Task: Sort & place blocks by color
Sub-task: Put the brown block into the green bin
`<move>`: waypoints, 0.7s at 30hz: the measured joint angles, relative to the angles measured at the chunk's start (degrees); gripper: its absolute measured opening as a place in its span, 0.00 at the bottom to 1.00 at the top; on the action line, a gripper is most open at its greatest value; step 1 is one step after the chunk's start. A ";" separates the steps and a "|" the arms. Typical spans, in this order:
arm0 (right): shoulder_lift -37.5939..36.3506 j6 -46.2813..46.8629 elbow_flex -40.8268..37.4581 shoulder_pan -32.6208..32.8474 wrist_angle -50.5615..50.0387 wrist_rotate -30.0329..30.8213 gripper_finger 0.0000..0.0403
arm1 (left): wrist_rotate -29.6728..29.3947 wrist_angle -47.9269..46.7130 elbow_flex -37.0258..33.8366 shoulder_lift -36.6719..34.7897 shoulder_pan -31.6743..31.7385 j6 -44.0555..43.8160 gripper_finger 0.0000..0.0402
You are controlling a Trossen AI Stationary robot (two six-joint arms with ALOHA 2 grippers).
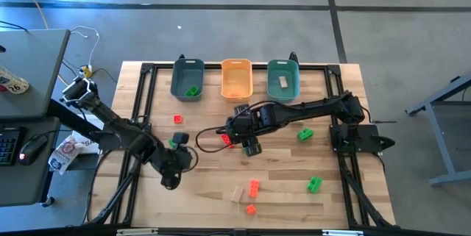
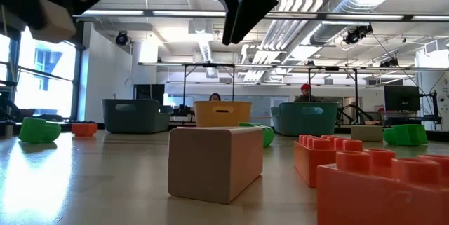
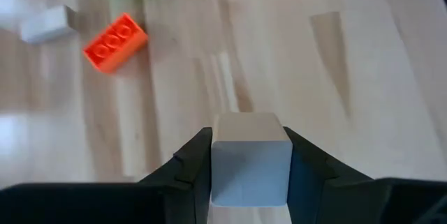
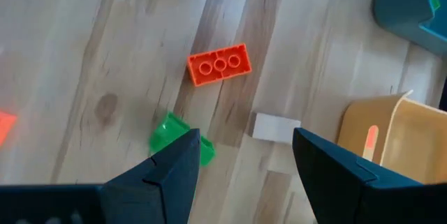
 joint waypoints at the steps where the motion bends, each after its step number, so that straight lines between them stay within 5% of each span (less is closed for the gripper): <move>1: 0.00 -0.01 0.00 0.21 -0.87 0.56 0.53 | 0.02 -0.05 0.00 -0.32 0.85 1.14 0.27; 21: 0.00 10.98 0.00 0.84 -16.72 4.56 0.53 | 1.22 0.13 0.00 -1.13 14.39 12.90 0.27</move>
